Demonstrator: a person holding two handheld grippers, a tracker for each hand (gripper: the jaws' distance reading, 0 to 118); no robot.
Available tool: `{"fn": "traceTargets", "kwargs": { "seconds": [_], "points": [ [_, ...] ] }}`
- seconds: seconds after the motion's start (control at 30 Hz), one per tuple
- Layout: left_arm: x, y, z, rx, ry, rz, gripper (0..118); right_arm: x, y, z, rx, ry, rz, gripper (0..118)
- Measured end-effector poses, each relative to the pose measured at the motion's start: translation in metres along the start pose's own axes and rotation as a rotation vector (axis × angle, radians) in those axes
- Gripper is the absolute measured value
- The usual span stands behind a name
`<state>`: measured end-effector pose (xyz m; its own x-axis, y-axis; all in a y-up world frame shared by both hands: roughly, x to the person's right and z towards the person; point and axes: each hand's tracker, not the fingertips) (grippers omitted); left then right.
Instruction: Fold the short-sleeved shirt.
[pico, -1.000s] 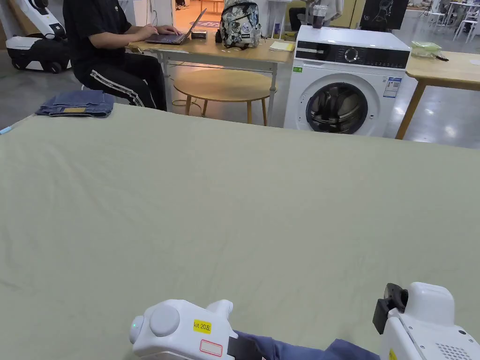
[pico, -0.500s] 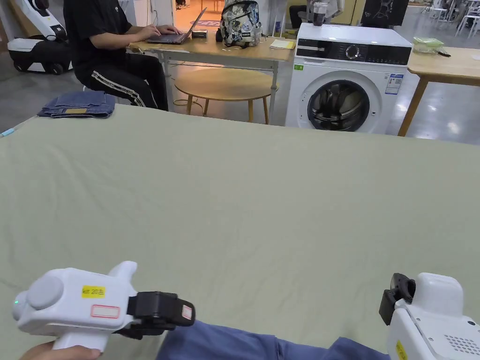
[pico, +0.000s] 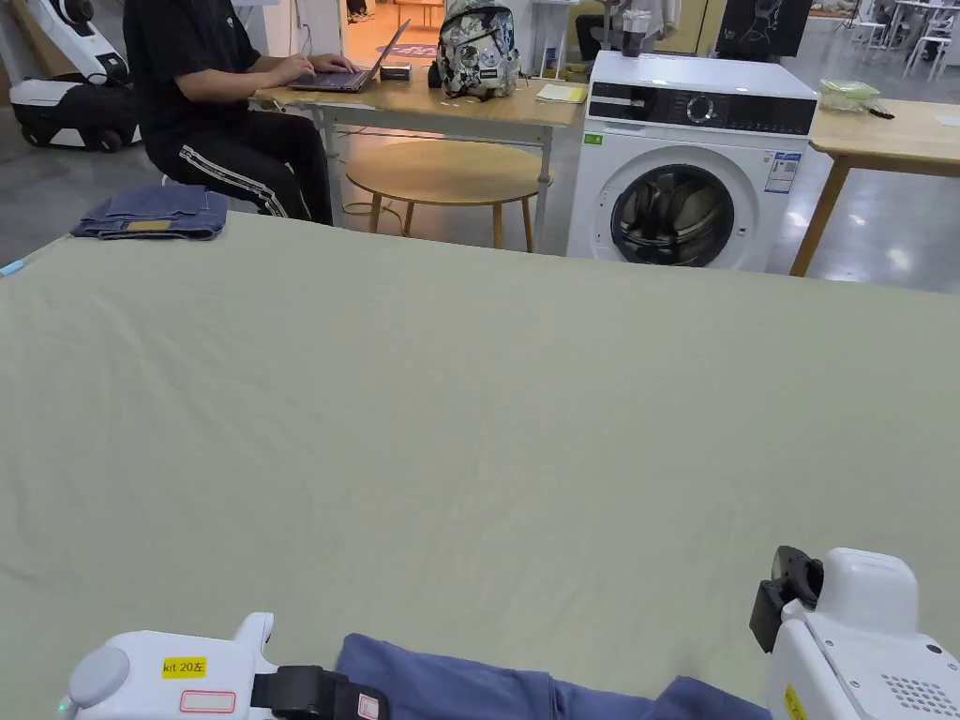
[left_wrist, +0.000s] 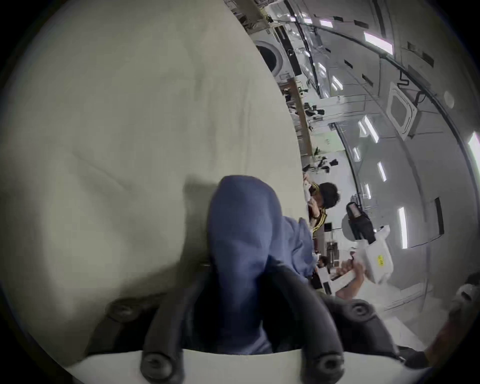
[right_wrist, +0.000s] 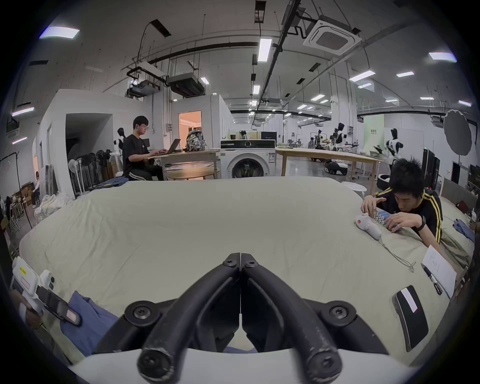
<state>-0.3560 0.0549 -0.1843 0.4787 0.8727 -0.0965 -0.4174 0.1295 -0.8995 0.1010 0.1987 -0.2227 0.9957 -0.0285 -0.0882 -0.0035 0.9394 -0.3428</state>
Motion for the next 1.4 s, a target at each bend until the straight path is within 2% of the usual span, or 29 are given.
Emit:
{"fn": "traceTargets", "kwargs": {
  "seconds": [0.03, 0.1, 0.13, 0.37, 0.57, 0.73, 0.97, 1.4],
  "points": [
    [-0.004, 0.001, -0.001, 0.006, -0.008, 0.007, 14, 0.000, 0.000, 0.000, -0.001, -0.002, 0.000, 0],
    [-0.008, 0.000, 0.004, 0.047, -0.066, 0.055, 9, 0.000, -0.001, 0.002, -0.004, -0.001, 0.000, 0],
    [-0.005, -0.001, 0.007, 0.054, -0.054, 0.036, 8, 0.000, -0.001, 0.002, -0.004, -0.003, 0.003, 0],
    [0.035, 0.000, 0.039, 0.090, -0.038, -0.095, 6, 0.003, 0.001, 0.003, -0.003, -0.016, 0.018, 0],
    [0.064, 0.013, 0.105, 0.164, 0.101, -0.161, 6, 0.002, 0.002, 0.002, -0.003, -0.010, 0.023, 0],
    [0.092, 0.009, 0.137, 0.197, 0.288, -0.200, 6, -0.005, 0.003, 0.000, 0.004, 0.004, 0.024, 0],
    [0.137, -0.001, 0.113, 0.149, 0.302, -0.254, 6, -0.010, 0.002, -0.001, 0.001, 0.023, 0.014, 0],
    [0.208, -0.013, 0.026, -0.026, 0.276, -0.402, 6, -0.001, -0.001, 0.003, -0.002, 0.012, 0.014, 0]
  ]
}}
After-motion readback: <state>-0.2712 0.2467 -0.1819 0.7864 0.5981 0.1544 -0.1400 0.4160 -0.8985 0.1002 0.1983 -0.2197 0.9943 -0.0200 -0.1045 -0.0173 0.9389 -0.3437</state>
